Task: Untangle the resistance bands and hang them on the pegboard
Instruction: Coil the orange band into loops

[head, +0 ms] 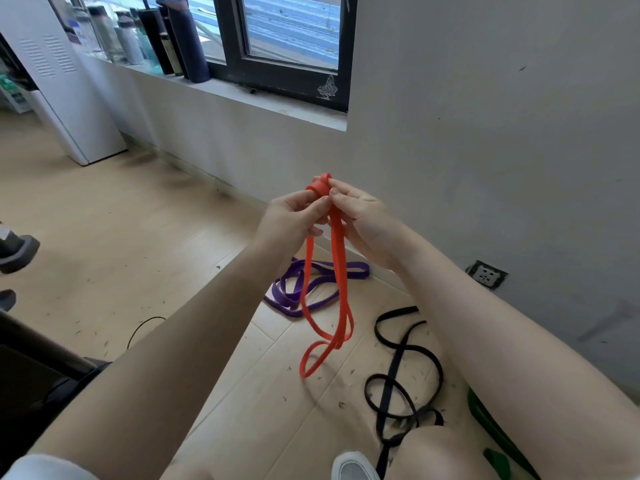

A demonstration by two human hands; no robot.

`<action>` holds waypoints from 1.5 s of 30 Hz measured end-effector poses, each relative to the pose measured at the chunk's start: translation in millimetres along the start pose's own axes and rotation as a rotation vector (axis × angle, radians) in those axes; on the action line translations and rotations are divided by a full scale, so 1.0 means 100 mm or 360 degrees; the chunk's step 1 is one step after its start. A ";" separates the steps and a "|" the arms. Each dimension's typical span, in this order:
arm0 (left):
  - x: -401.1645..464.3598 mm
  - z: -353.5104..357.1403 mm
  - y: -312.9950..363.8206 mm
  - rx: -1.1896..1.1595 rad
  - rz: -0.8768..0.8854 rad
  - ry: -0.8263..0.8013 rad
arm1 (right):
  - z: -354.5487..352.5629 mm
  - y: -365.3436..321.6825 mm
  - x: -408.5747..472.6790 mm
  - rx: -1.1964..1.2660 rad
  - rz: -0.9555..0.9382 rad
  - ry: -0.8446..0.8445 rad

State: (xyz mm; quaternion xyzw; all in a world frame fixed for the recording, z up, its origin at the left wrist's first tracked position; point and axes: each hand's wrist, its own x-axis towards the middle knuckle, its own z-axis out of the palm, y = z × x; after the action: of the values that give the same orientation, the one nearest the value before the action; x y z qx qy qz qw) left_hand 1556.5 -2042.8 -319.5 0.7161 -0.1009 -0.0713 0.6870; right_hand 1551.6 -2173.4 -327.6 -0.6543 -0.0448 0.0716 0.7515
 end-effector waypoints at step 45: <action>0.07 -0.33 0.16 -0.1034 -0.0135 0.0752 | 0.13 0.17 -0.02 -0.1002 -0.0292 0.0243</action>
State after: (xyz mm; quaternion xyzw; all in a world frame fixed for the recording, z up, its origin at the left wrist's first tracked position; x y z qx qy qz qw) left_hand 1570.3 -2013.3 -301.5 0.4619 0.1174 0.0387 0.8783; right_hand 1546.7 -2158.5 -342.6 -0.8510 -0.0671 -0.0628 0.5170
